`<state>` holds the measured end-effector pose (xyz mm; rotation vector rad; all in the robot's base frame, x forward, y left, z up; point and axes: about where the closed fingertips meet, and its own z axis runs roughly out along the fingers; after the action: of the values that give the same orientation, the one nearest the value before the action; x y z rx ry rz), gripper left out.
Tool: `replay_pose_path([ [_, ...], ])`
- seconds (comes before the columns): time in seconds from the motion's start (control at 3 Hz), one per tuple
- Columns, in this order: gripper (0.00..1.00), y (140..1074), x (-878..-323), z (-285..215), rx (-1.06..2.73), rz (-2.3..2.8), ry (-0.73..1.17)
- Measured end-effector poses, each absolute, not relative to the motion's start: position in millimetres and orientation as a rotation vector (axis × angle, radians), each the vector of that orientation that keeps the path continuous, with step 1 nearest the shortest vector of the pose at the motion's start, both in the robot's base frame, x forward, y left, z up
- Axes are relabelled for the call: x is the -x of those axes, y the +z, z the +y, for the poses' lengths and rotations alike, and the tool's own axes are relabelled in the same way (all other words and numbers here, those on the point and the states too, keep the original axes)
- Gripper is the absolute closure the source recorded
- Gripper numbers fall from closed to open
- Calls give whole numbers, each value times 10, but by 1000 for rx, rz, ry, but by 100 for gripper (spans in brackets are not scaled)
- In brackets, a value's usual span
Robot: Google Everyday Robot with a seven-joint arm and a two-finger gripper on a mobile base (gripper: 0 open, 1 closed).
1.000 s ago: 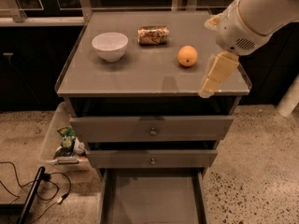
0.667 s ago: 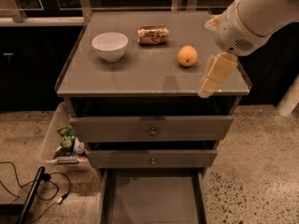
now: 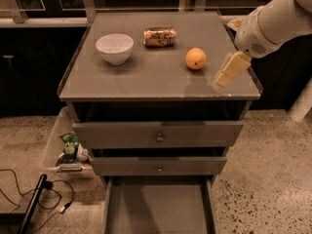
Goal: Place orange into bottom drawer
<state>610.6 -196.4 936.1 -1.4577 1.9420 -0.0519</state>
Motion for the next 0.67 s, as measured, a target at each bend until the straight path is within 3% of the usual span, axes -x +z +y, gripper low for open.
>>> replay_pose_path([
  [0.67, 0, 9245, -6718, -2128, 1310, 1842, 130],
])
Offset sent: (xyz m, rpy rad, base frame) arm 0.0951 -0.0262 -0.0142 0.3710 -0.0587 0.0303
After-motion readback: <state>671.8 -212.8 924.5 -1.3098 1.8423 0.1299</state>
